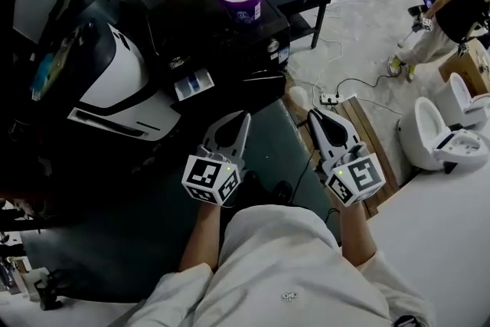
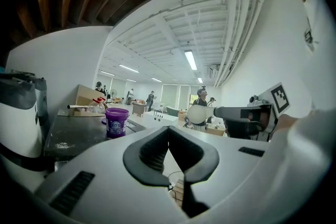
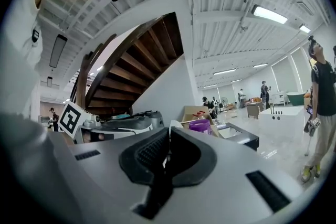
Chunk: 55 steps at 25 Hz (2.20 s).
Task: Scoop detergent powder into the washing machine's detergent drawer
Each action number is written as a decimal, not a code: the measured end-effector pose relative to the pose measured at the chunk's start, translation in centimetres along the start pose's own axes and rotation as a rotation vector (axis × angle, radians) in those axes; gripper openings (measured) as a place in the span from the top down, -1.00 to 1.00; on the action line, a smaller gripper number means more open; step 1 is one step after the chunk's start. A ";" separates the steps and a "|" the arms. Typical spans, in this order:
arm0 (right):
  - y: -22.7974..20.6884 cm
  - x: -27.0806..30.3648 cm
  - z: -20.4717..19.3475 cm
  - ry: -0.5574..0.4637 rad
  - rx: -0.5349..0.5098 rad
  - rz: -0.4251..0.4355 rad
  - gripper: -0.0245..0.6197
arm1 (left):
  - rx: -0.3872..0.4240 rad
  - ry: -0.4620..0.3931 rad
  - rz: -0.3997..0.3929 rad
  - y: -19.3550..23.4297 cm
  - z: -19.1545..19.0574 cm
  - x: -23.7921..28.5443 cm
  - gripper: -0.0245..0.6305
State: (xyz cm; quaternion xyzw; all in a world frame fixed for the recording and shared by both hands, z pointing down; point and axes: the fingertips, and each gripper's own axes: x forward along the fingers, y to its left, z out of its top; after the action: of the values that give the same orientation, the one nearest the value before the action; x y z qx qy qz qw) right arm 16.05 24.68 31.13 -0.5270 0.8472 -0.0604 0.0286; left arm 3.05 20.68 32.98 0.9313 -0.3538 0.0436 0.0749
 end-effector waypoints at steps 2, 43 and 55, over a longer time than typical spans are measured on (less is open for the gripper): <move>0.0 0.2 -0.3 0.002 0.005 0.000 0.89 | 0.006 0.008 0.003 0.0 -0.3 -0.1 0.86; -6.8 21.9 0.7 0.099 -0.002 -0.067 0.89 | -0.002 0.066 -0.085 17.6 2.2 12.8 0.86; -7.1 25.7 1.1 0.099 -0.006 -0.114 0.89 | 0.006 0.040 -0.168 20.6 3.8 15.2 0.86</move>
State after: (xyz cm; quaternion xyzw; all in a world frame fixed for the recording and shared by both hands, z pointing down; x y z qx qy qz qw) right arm 11.11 -1.59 31.38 -0.5707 0.8165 -0.0854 -0.0182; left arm 0.83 -5.10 33.47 0.9568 -0.2728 0.0571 0.0824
